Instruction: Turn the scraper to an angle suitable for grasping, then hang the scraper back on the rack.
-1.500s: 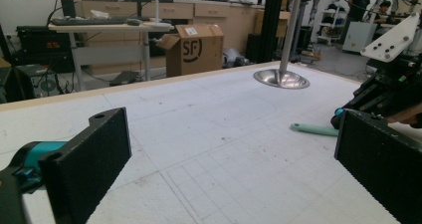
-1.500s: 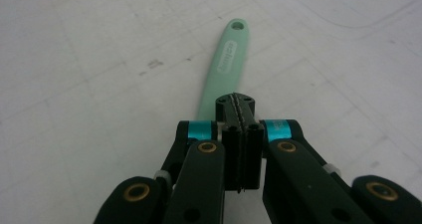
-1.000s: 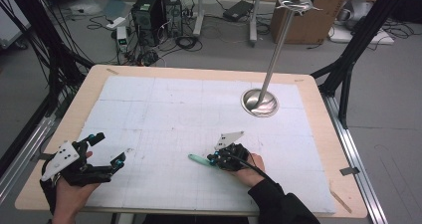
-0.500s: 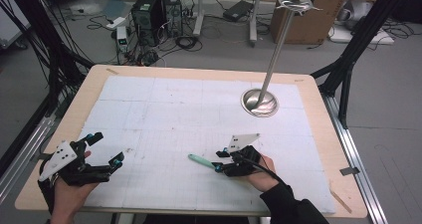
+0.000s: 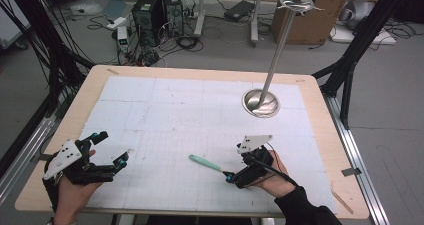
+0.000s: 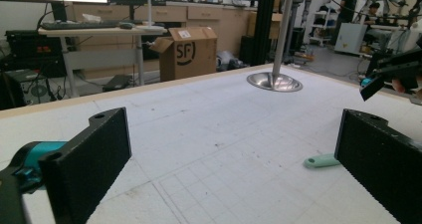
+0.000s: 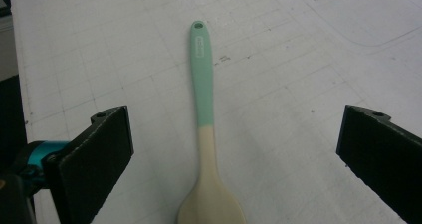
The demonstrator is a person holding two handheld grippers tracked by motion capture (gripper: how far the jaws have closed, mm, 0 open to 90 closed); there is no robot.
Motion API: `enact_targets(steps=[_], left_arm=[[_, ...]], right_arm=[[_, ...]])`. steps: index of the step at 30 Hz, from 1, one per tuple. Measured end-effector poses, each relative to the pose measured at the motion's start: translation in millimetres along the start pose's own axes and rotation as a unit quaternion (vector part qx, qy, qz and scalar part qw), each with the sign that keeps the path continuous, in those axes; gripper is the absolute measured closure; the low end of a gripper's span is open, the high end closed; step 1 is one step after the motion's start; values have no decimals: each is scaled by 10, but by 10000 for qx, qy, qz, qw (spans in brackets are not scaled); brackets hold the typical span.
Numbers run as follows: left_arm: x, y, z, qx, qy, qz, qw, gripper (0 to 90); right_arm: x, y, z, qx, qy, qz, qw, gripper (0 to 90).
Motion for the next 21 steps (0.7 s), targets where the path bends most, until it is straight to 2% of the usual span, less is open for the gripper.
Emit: enact_targets(steps=[5, 9, 16, 19, 21], left_arm=[[16, -3, -2, -2, 0, 3, 10000, 17], [52, 4, 5, 7, 36, -19, 10000, 17], [62, 9, -2, -5, 30, -17, 10000, 17], [54, 5, 2, 27, 29, -32, 10000, 17], [57, -5, -5, 7, 18, 7, 10000, 17]], right_arm=[[-48, -26, 1, 147, 0, 214, 9997, 0], [-128, -36, 41, 279, 101, 409, 9987, 0], [-215, -5, 68, 345, 208, 592, 9974, 4], [-252, 4, 60, 253, 307, 658, 9970, 4], [-283, -11, 36, 330, 228, 768, 9962, 5]])
Point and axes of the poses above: each handheld gripper's, and its own axes: x roughly backward along the jaws, y roughly out of its top, z roughly to its left, the point moved 9 cm from there along -x, roughly forward along the jaws, and after that the axes turned 5 degrees about -y, right-handed, at the moved point
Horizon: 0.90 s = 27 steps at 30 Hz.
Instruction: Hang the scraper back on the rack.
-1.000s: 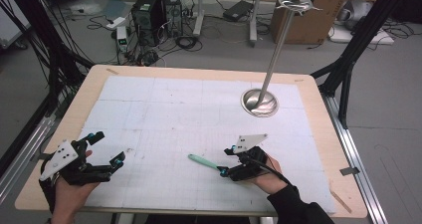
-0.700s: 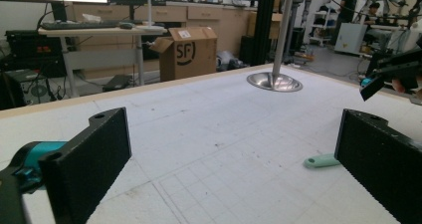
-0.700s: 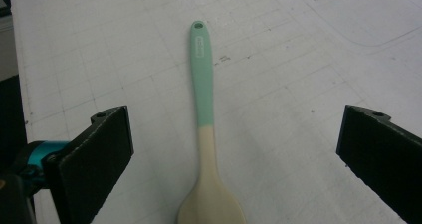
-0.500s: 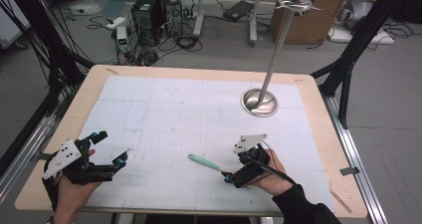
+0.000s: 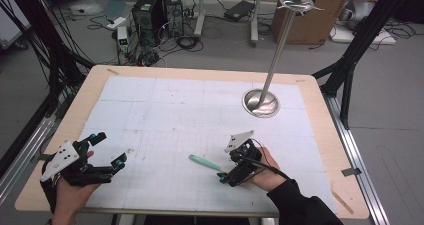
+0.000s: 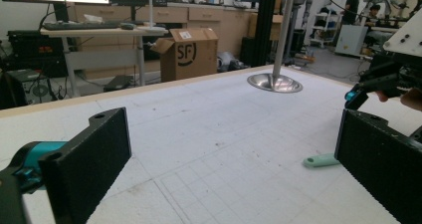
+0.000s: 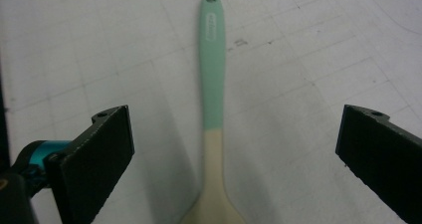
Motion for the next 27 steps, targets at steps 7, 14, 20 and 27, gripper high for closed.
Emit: enact_targets(steps=[7, 14, 20, 27], left_arm=[[10, -6, 12, 42, 9, -11, 10000, 17], [30, -8, 6, 31, 21, -15, 10000, 17], [38, -8, 27, 45, 59, -12, 10000, 17], [31, -3, 22, 36, 39, -23, 10000, 17]], right_arm=[[-109, -56, 23, 156, 23, 440, 9989, 109], [-131, -77, 21, 220, 105, 623, 9978, 283], [-139, -102, 82, 478, 173, 911, 9945, 479], [-118, -100, 106, 449, 251, 1208, 9913, 601]])
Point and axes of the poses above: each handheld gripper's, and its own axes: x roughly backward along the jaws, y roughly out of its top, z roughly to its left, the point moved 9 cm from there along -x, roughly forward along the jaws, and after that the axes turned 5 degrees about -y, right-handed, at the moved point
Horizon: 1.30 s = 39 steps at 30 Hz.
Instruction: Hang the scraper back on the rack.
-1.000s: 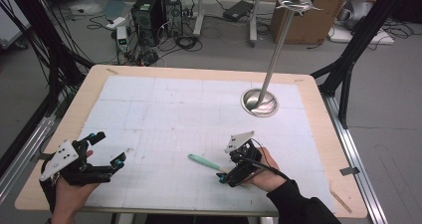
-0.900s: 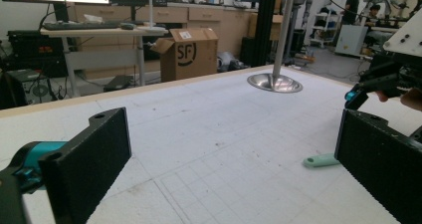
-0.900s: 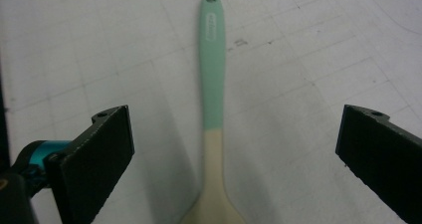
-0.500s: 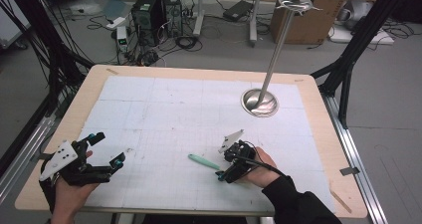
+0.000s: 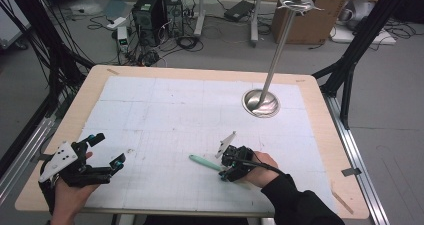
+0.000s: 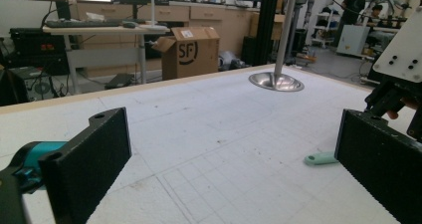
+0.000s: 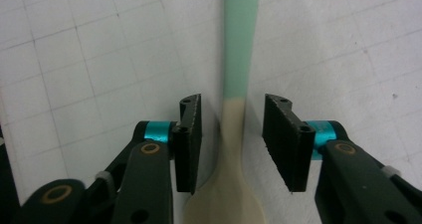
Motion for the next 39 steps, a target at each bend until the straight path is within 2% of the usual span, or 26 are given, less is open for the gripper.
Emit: enact_targets(steps=[5, 11, 18, 21, 24, 28, 33, 39], left_arm=[[7, 2, 5, 5, 4, -1, 10000, 17], [17, 6, 1, -4, 16, -6, 10000, 17], [37, 6, -6, 1, -12, -19, 10000, 17], [38, 9, -22, -19, -52, -25, 10000, 17], [46, 8, -19, -26, -39, -17, 10000, 17], [60, 12, -5, -12, 3, -31, 10000, 17], [55, 7, 10, 6, 28, -24, 10000, 17], [29, 4, 10, 6, 19, -16, 10000, 17]], right_arm=[[18, -41, -19, -137, 65, 189, 9997, 648], [22, -39, -18, -63, -18, 466, 9989, 684], [20, -35, -27, -44, 41, 570, 9984, 728], [21, -33, -40, -16, 34, 650, 9979, 788], [23, -34, -32, -82, 2, 698, 9975, 803], [27, -38, -28, -106, -34, 632, 9979, 806], [46, -78, -53, -356, 46, 165, 9992, 808], [150, -112, -95, -498, 31, -199, 9986, 808]])
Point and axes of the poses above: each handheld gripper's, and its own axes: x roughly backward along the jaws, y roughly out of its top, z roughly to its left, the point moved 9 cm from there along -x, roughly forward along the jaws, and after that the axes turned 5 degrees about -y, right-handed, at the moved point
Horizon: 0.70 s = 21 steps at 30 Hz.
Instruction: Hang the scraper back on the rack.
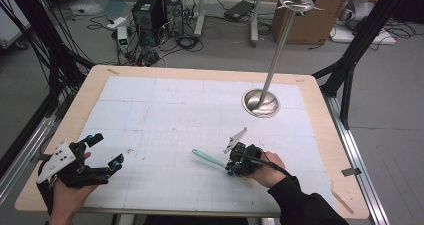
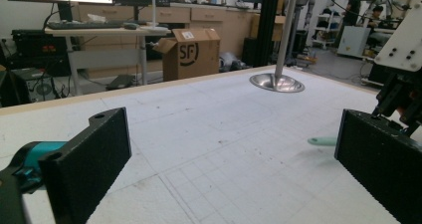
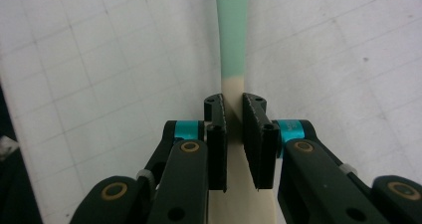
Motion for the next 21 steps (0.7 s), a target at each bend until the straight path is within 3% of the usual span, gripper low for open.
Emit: enact_targets(steps=[4, 8, 10, 16, 21], left_arm=[[-5, 2, 2, -6, -9, 0, 10000, 17], [-4, 5, 1, -12, -1, 0, 10000, 17], [-7, 4, -2, -22, 1, 3, 10000, 17], [-8, -7, -1, -15, 9, 20, 10000, 17], [-4, -10, 4, -5, 22, 17, 10000, 17]], right_arm=[[115, 15, -36, -83, -38, -384, 9992, 808], [244, 20, -103, -205, -99, -847, 9961, 807], [306, 17, -123, -310, -13, -1099, 9935, 806], [433, -47, -231, -558, -71, -1551, 9863, 806], [554, -116, -364, -833, -171, -1985, 9764, 806]])
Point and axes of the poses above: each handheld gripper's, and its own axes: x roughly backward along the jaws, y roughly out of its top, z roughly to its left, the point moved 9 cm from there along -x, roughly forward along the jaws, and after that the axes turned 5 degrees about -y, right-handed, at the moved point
